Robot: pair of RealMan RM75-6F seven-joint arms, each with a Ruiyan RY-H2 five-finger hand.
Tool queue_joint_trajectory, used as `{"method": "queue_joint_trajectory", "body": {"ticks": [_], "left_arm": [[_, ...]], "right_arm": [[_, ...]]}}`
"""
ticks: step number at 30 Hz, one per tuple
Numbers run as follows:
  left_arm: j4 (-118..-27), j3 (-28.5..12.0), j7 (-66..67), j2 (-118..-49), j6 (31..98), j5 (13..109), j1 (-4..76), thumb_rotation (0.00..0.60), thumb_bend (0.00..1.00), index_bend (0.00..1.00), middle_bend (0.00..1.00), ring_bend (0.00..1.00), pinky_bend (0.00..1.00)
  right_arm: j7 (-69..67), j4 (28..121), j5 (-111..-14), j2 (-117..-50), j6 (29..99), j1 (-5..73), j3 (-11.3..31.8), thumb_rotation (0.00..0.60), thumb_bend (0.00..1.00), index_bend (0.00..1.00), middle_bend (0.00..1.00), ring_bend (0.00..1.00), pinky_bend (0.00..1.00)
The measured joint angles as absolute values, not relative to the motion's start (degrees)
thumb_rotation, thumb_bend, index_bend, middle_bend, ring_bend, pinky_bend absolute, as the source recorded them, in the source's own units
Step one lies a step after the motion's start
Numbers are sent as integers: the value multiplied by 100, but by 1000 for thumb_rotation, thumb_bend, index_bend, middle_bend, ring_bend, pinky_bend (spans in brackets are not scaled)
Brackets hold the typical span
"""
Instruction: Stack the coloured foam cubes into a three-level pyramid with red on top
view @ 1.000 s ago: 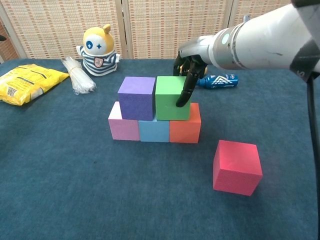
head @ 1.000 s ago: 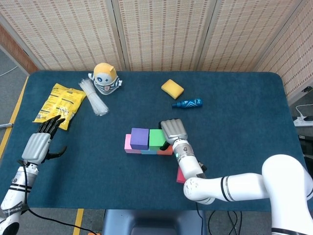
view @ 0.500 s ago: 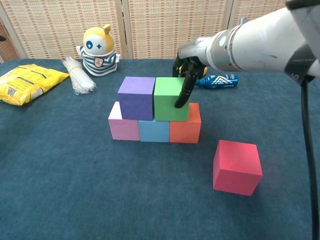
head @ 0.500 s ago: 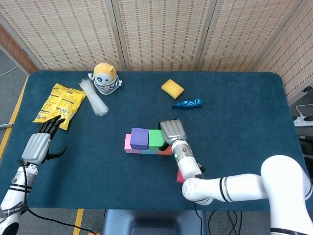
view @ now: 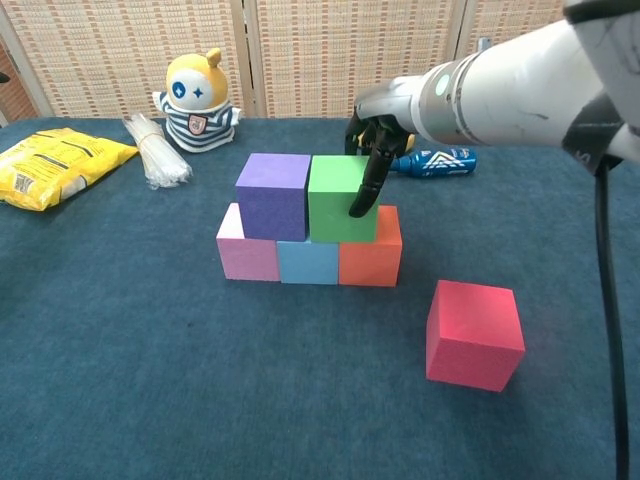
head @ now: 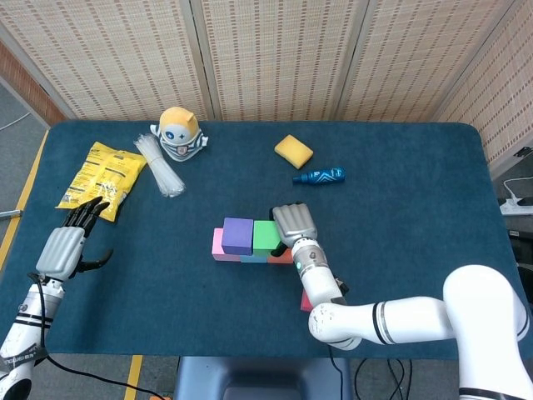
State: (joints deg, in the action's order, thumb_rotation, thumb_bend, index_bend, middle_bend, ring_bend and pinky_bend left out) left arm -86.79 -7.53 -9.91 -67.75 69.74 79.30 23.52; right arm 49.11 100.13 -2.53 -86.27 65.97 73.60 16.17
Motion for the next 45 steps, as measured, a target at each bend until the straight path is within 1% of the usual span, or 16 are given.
{"method": "queue_joint_trajectory", "body": {"ticks": [20, 23, 27, 37, 39, 40, 43, 45], "left_arm": [[-8642, -757, -1008, -6785, 6934, 7941, 2351, 600, 335, 66, 0, 0, 103], [-8632, -759, -1018, -6785, 6928, 7941, 2351, 600, 335, 65, 0, 0, 103], [-8615, -761, -1035, -6799, 6924, 7942, 2351, 600, 334, 65, 0, 0, 103], [-8589, -768, -1059, -6819, 6918, 7956, 2359, 600, 333, 61, 0, 0, 103], [-8588, -768, -1058, -6816, 6916, 7961, 2361, 600, 334, 60, 0, 0, 103], [-8589, -768, -1056, -6813, 6915, 7963, 2363, 600, 335, 59, 0, 0, 103], [-8602, -770, -1049, -6794, 6918, 7966, 2362, 600, 335, 56, 0, 0, 103], [-8615, -776, -1043, -6772, 6934, 7958, 2352, 600, 335, 56, 0, 0, 104]], "right_arm": [[5024, 9938, -291, -8732, 6591, 7300, 1700, 600, 221, 508, 486, 361, 309], [5051, 9952, -292, -8739, 6592, 7295, 1700, 600, 221, 456, 485, 349, 297], [5098, 9979, -278, -8722, 6572, 7287, 1695, 600, 221, 357, 447, 327, 264], [5159, 10056, -260, -8720, 6589, 7278, 1701, 600, 221, 200, 394, 289, 239], [5158, 10109, -260, -8688, 6582, 7265, 1706, 600, 221, 131, 359, 265, 227], [5158, 10137, -261, -8668, 6579, 7258, 1707, 600, 221, 113, 349, 256, 223], [5146, 10272, -268, -8566, 6567, 7220, 1706, 600, 221, 16, 254, 176, 189], [5109, 10414, -294, -8430, 6550, 7166, 1706, 600, 221, 0, 185, 118, 174]]}}
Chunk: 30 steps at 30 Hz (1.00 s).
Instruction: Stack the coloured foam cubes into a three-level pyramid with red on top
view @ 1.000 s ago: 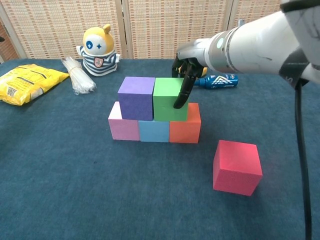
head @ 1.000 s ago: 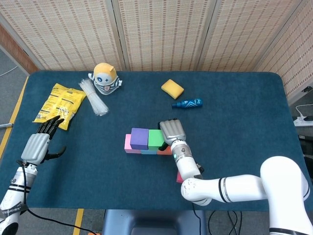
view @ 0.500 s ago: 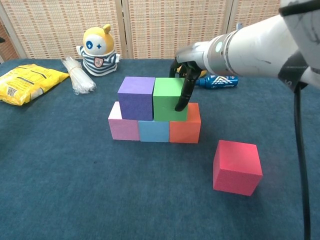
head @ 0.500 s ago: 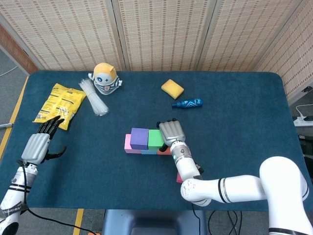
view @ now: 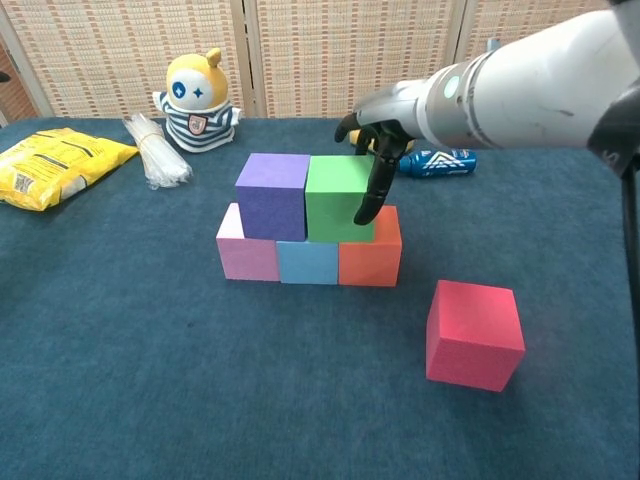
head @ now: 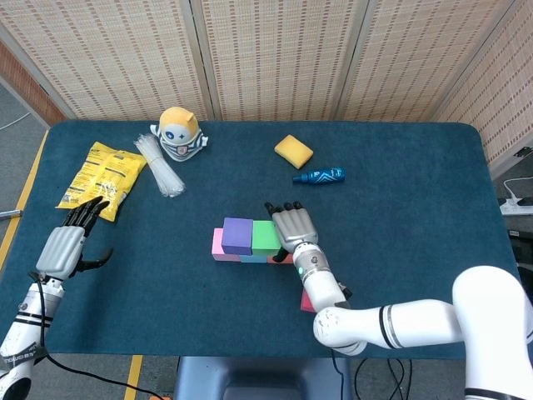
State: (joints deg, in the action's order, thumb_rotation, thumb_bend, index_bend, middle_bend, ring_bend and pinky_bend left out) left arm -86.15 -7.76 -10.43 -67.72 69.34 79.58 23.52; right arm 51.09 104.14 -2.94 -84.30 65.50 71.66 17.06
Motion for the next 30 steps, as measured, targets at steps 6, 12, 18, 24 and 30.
{"method": "queue_joint_trajectory", "body": {"ticks": [6, 12, 18, 24, 30], "left_arm": [[-8627, -821, -1004, -6754, 6991, 7855, 2309, 600, 334, 55, 0, 0, 103], [-8672, -889, -895, -6733, 6975, 7694, 2300, 600, 335, 57, 0, 0, 105], [-8772, -913, -723, -6774, 6900, 7582, 2324, 600, 335, 57, 0, 0, 105], [-8877, -909, -581, -6829, 6853, 7555, 2360, 600, 334, 57, 0, 0, 105], [-8852, -893, -644, -6836, 6847, 7582, 2351, 600, 335, 58, 0, 0, 105]], "right_arm": [[4706, 11017, -848, -7747, 6538, 6731, 1628, 600, 221, 0, 161, 102, 178], [4026, 11787, -2062, -6772, 6518, 5892, 1260, 600, 221, 121, 248, 189, 260], [3308, 12308, -3471, -6096, 6424, 4900, 549, 600, 217, 223, 297, 232, 279], [2807, 12482, -4536, -5904, 6236, 4205, -91, 600, 185, 219, 298, 232, 279], [2813, 12430, -4942, -6271, 6164, 3949, -377, 600, 159, 219, 298, 232, 279]]}}
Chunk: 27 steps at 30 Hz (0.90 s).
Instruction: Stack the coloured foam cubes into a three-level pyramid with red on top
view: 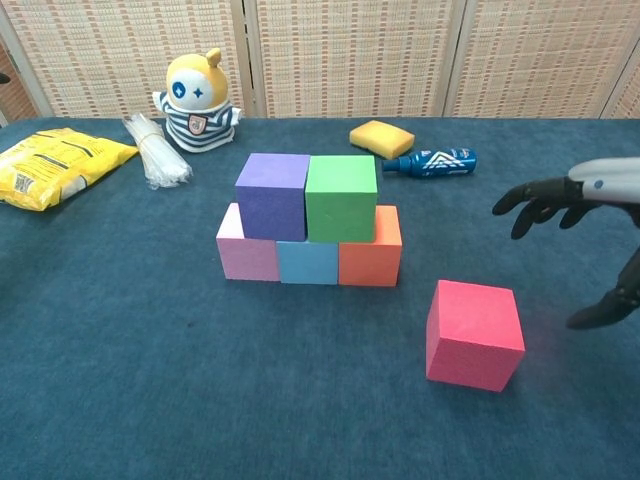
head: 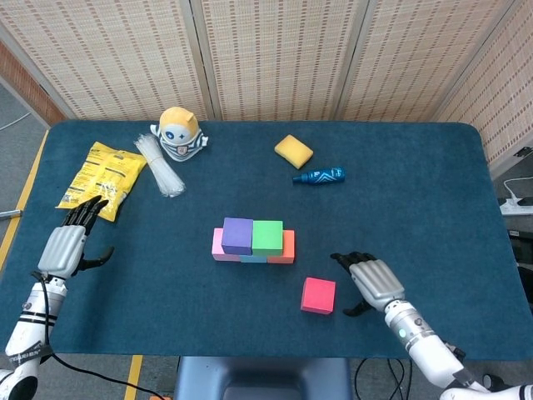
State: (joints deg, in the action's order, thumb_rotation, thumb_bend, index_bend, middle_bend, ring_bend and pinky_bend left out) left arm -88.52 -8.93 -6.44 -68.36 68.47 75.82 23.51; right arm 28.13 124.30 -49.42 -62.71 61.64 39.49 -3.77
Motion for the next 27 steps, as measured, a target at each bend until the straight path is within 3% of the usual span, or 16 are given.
{"method": "queue_joint_trajectory", "body": {"ticks": [18, 27], "left_arm": [[-8498, -837, -1200, -6876, 6873, 7714, 2252, 600, 334, 57, 0, 0, 105], [-8415, -848, -1317, -6893, 6887, 7741, 2240, 600, 336, 57, 0, 0, 106]], "right_arm": [[3645, 11477, -4347, -7979, 6526, 3959, -264, 600, 157, 232, 299, 240, 282], [3670, 11149, -4367, -8294, 6704, 3885, -168, 600, 158, 350, 331, 293, 315]]}}
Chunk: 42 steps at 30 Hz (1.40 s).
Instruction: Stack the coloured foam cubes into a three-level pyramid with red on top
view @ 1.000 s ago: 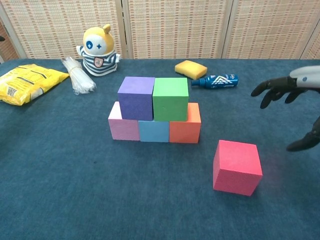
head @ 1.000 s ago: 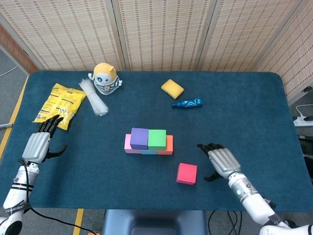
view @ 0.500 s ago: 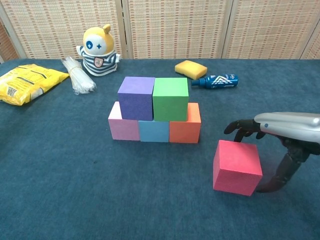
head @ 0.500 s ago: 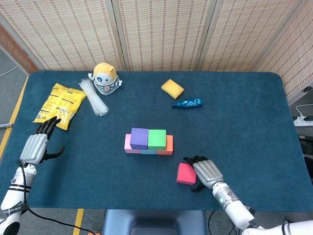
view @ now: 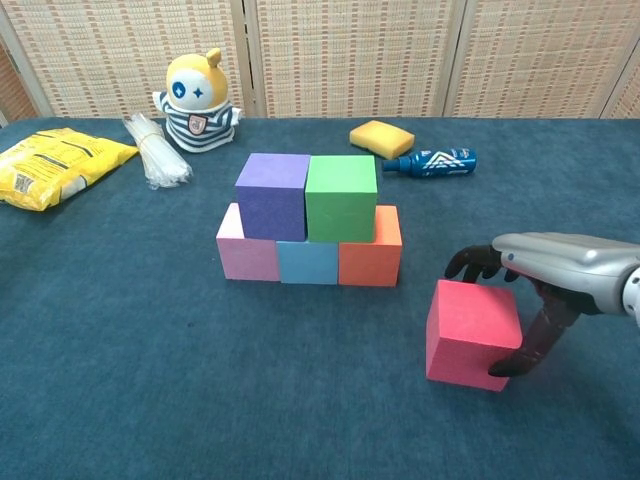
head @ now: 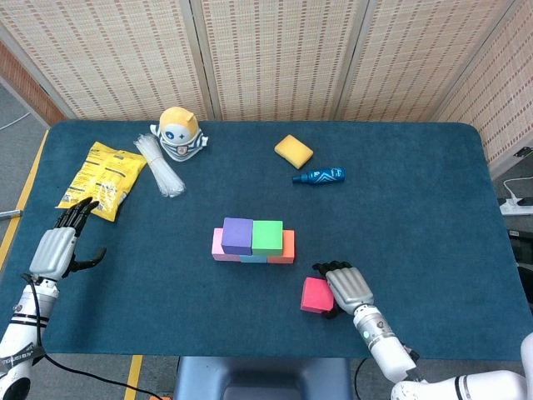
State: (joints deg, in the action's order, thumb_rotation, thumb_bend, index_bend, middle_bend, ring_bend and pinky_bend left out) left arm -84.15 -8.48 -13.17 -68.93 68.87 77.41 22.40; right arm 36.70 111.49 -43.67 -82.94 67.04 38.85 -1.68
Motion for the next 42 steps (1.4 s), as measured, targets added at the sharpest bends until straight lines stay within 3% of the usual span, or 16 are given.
{"method": "queue_joint_trajectory", "body": {"ticks": [5, 8, 13, 18, 25, 29, 32, 42], "left_arm": [[-8382, -842, -1387, -6897, 6874, 7743, 2229, 600, 336, 57, 0, 0, 105], [-8371, -846, -1414, -6887, 6860, 7748, 2231, 600, 336, 57, 0, 0, 105], [-8363, -843, -1365, -6882, 6853, 7754, 2237, 600, 336, 57, 0, 0, 106], [-8417, -844, -1180, -6882, 6823, 7717, 2255, 600, 336, 57, 0, 0, 105], [-8600, -863, -872, -6854, 6848, 7673, 2268, 600, 337, 57, 0, 0, 105], [-8708, -862, -727, -6838, 6825, 7652, 2291, 600, 337, 57, 0, 0, 105], [-8740, -854, -656, -6835, 6795, 7652, 2313, 600, 337, 57, 0, 0, 106], [-8680, -813, -710, -6863, 6719, 7661, 2331, 600, 335, 57, 0, 0, 105]], "right_arm": [[3626, 11051, -4639, -8388, 6768, 3805, -215, 600, 198, 557, 428, 368, 336], [3582, 10984, -4955, -8420, 6827, 3724, -267, 600, 243, 613, 453, 381, 337], [3453, 11195, -5230, -8040, 6692, 3732, -263, 600, 246, 616, 456, 385, 337], [3041, 11833, -5441, -7030, 6246, 3891, -59, 600, 246, 606, 457, 384, 337], [1964, 12494, -5454, -5475, 5323, 4422, 870, 600, 245, 601, 456, 384, 337], [1562, 12445, -4929, -5165, 4716, 5020, 1367, 600, 245, 597, 456, 383, 337], [1543, 12219, -4379, -5122, 4371, 5509, 1496, 600, 245, 586, 456, 380, 337], [2045, 11195, -2334, -5690, 3942, 7138, 1294, 600, 246, 566, 456, 364, 337]]}}
